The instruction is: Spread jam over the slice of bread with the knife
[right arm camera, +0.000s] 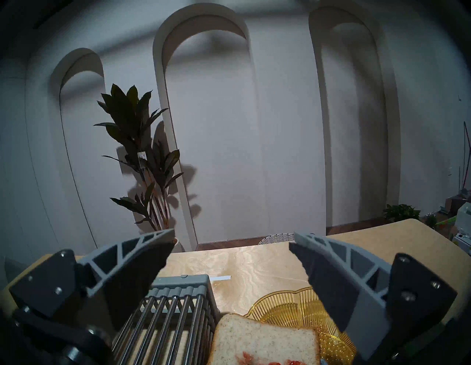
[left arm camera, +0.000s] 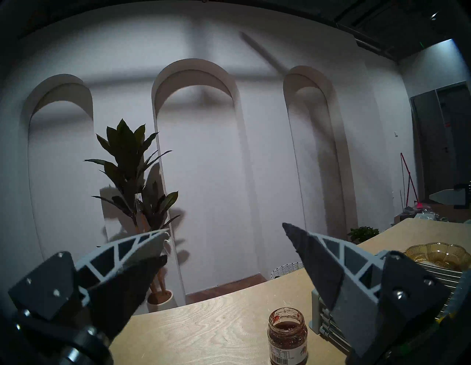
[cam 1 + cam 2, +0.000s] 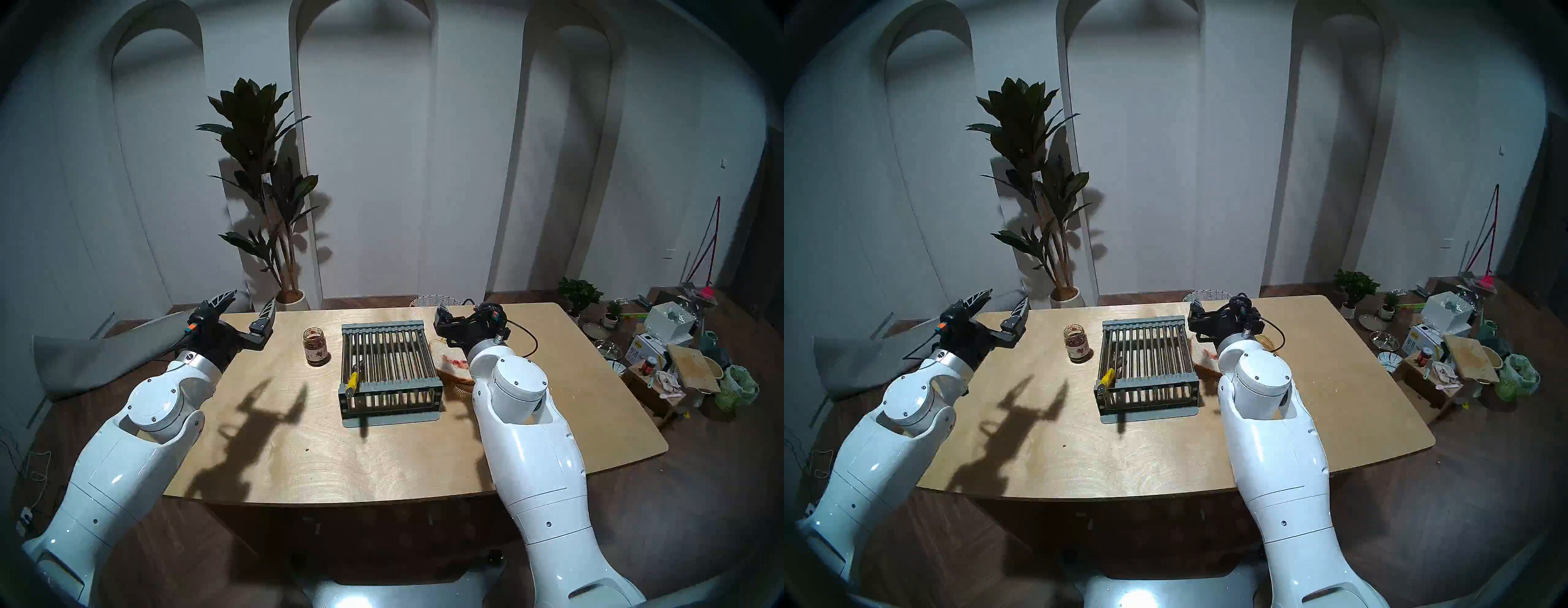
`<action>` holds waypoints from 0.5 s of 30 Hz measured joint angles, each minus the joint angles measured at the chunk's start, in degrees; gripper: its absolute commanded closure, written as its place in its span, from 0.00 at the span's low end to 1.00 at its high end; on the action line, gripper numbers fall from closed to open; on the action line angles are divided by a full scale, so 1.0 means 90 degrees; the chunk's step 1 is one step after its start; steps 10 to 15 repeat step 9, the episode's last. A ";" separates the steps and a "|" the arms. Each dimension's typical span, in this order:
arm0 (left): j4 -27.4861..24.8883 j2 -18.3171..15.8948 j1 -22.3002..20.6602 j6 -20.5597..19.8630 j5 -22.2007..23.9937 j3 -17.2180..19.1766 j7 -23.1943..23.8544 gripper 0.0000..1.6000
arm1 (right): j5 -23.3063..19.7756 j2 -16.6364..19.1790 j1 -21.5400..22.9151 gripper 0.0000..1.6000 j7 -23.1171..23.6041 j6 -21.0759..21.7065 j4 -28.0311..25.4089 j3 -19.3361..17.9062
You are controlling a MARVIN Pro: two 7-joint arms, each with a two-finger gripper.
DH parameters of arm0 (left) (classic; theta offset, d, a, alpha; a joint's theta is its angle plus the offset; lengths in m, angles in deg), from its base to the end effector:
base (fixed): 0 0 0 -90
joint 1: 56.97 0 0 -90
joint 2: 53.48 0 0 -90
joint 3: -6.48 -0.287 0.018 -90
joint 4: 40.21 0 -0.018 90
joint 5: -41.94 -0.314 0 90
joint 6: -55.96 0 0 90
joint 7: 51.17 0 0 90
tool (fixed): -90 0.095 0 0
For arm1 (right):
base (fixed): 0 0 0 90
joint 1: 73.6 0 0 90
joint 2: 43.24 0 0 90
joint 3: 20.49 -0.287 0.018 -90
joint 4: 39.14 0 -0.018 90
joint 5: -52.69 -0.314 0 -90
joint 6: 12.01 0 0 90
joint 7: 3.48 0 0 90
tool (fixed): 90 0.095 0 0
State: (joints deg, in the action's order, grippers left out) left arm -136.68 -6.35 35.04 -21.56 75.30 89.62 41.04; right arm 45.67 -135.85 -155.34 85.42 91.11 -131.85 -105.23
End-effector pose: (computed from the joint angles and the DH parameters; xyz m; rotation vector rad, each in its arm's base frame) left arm 0.4125 0.1323 -0.2193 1.9422 -0.3936 2.3644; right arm 0.4635 0.0538 -0.2411 -2.1382 0.0472 -2.0495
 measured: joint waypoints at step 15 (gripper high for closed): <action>0.0006 0.0004 -0.0015 0.0002 -0.0033 0.0002 0.0032 0.00 | -0.0030 0.0000 0.0002 0.00 0.0014 -0.0003 -0.0005 0.0022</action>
